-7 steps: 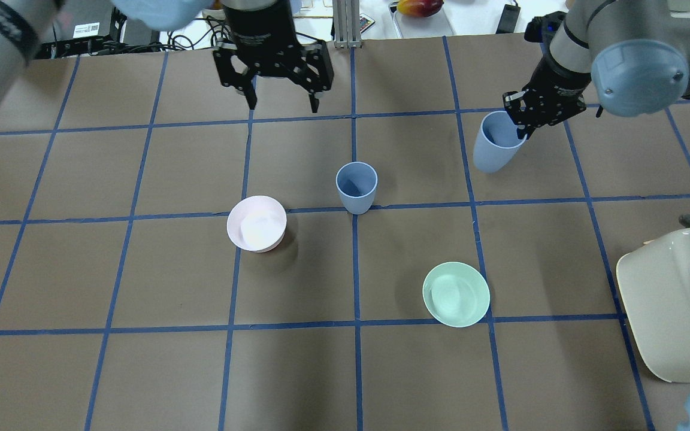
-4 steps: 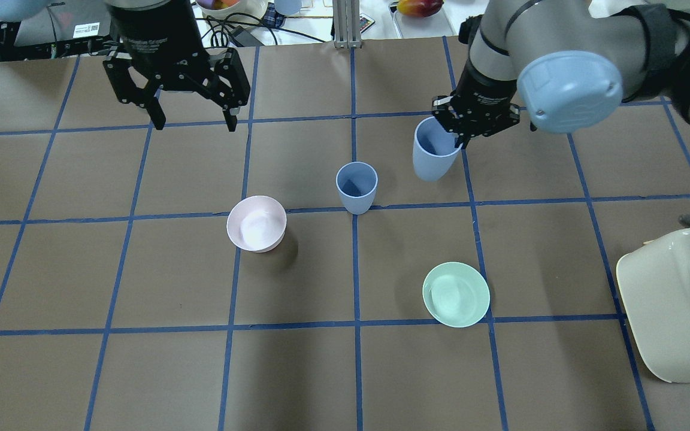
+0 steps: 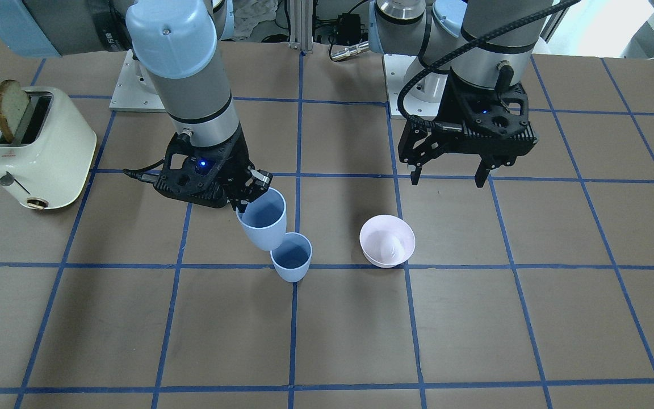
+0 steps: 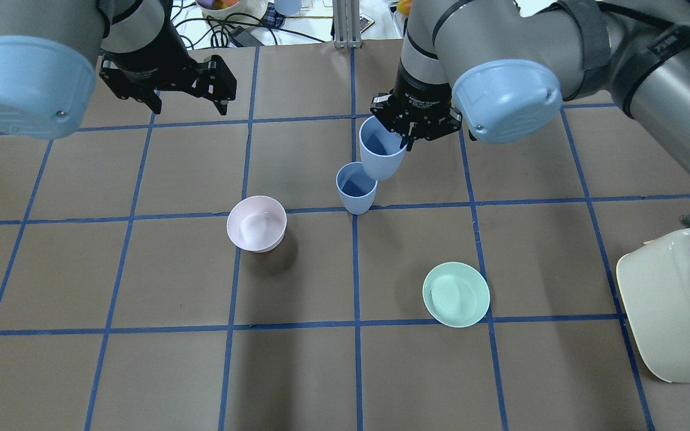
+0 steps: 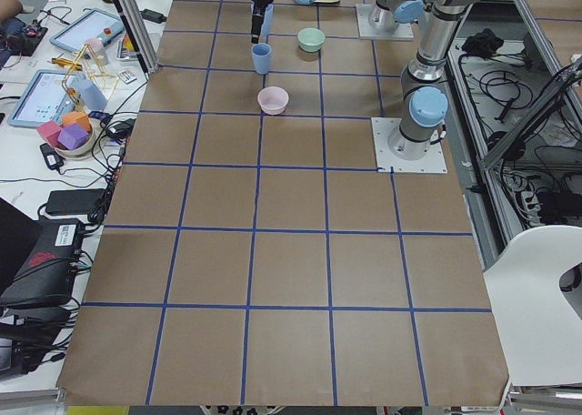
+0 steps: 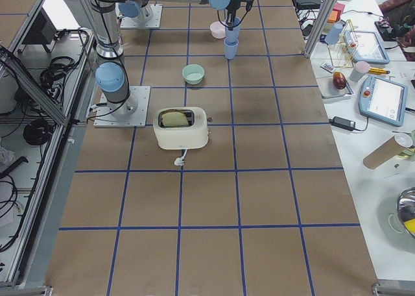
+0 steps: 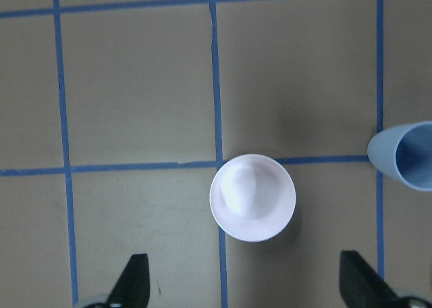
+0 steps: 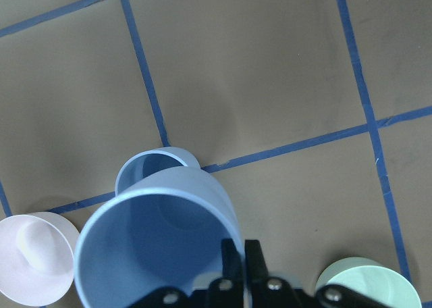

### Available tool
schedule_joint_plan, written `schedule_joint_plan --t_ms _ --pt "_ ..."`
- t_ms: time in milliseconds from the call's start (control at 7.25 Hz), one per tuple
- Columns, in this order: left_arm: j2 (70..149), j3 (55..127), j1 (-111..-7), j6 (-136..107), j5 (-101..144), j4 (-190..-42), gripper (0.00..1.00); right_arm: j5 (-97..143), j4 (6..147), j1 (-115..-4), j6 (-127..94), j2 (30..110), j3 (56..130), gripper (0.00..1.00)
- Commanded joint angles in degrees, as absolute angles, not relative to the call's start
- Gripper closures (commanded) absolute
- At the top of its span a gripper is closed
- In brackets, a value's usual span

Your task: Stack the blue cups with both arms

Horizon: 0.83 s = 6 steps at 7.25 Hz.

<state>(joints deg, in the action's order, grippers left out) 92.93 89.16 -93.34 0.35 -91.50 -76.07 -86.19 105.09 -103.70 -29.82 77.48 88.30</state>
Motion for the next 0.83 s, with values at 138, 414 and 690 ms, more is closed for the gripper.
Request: schedule_joint_plan --t_ms 138,414,690 --pt "91.2 89.3 -89.0 2.1 -87.9 -79.5 0.0 -86.7 106.4 -106.3 -32.2 74.5 87.2 1.0" --pt "90.6 85.3 -88.3 -0.5 -87.9 -93.7 0.0 -86.0 106.6 -106.4 -32.6 74.2 87.4 1.0" --pt "90.7 85.5 -88.3 -1.1 -87.7 -94.5 0.0 -86.6 107.6 -106.5 -34.1 72.8 87.4 1.0"
